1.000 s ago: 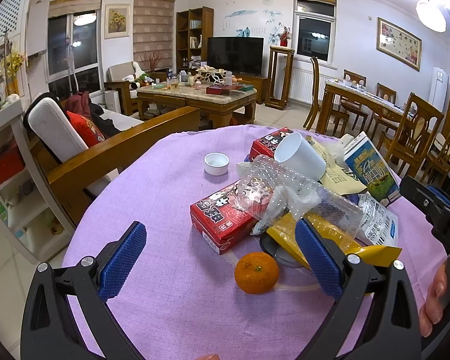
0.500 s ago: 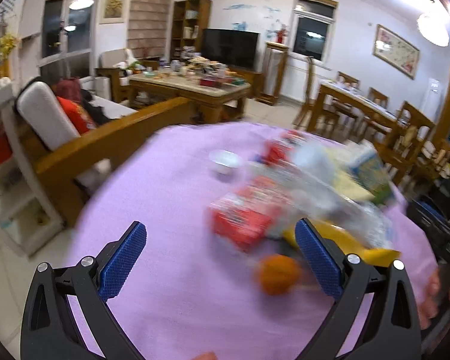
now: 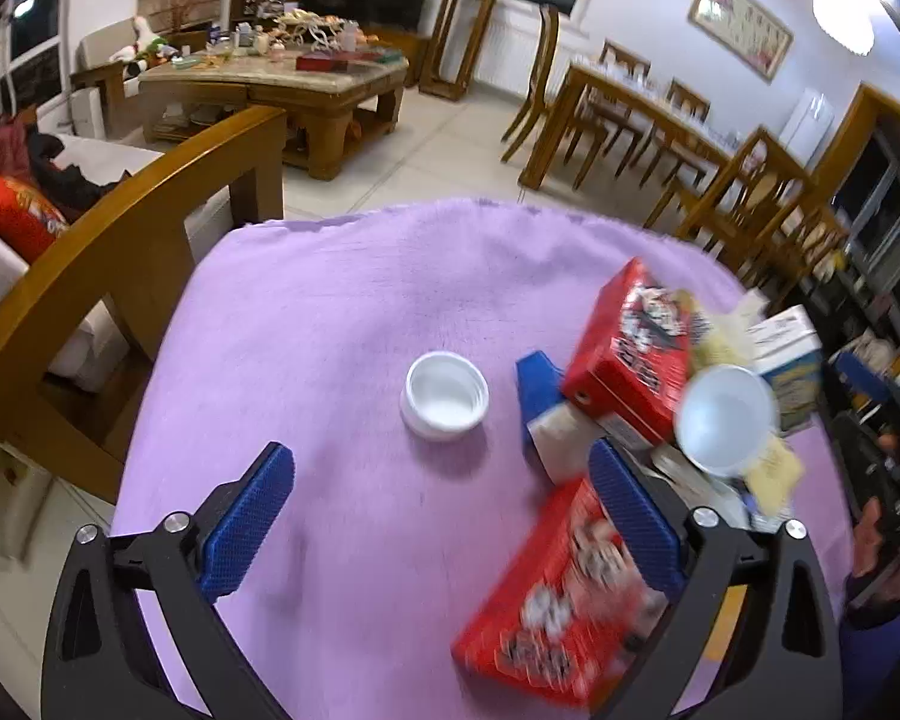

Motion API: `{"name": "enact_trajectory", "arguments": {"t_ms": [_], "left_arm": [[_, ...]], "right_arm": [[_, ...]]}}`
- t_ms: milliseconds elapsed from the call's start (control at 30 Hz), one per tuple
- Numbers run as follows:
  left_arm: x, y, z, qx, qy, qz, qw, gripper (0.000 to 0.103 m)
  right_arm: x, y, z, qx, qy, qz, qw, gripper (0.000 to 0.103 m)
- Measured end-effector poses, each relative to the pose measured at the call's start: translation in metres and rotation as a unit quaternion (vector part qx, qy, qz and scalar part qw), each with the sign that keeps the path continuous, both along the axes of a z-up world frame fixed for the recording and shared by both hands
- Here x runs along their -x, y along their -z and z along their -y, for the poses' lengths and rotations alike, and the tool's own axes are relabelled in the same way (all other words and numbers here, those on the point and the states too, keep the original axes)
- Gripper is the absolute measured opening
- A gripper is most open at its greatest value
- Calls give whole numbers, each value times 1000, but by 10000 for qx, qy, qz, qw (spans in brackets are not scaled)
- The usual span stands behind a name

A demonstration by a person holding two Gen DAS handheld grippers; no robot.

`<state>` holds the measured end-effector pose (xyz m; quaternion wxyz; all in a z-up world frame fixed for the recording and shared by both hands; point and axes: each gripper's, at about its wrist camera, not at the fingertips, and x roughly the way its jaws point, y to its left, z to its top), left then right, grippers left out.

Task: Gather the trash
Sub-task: 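Grasp the small white cup lid with the left gripper while the right gripper grasps the milk carton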

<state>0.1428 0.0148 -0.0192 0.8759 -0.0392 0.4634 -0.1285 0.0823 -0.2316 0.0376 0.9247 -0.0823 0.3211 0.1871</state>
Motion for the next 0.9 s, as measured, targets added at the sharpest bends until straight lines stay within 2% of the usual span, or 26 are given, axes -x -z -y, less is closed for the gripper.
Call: {"name": "enact_trajectory", "arguments": {"t_ms": [67, 133, 200, 333, 400, 500, 633, 667, 833, 900], "left_arm": [[-5, 2, 8, -47, 51, -91, 9999, 85], [-7, 6, 10, 186, 87, -162, 9997, 79], [-10, 10, 6, 180, 88, -233, 9995, 64], [-12, 10, 1, 75, 102, -95, 9999, 59], [-16, 11, -5, 101, -37, -32, 9999, 40], [-23, 14, -16, 204, -176, 20, 9996, 37], [-21, 14, -2, -367, -123, 184, 9991, 36], [-20, 13, -1, -404, -114, 190, 9989, 36], [-11, 11, -16, -61, -129, 97, 9999, 36], [-5, 10, -23, 46, -172, 117, 9998, 36]], "right_arm": [[-14, 3, -4, 33, -55, -104, 9999, 79], [-28, 11, -6, 26, -112, -235, 9997, 79], [-40, 18, -11, 73, -117, -349, 9993, 79], [-57, 29, -12, 77, -116, -361, 9993, 79], [-61, 29, -10, 17, -118, -375, 9992, 79], [-63, 31, -6, -3, -44, -344, 9994, 73], [-67, 32, 0, 52, 151, -320, 9994, 63], [-69, 31, 4, -3, 204, -345, 9992, 61], [-75, 33, 17, -300, 275, -518, 9978, 60], [-75, 32, 19, -314, 272, -544, 9977, 65]]}}
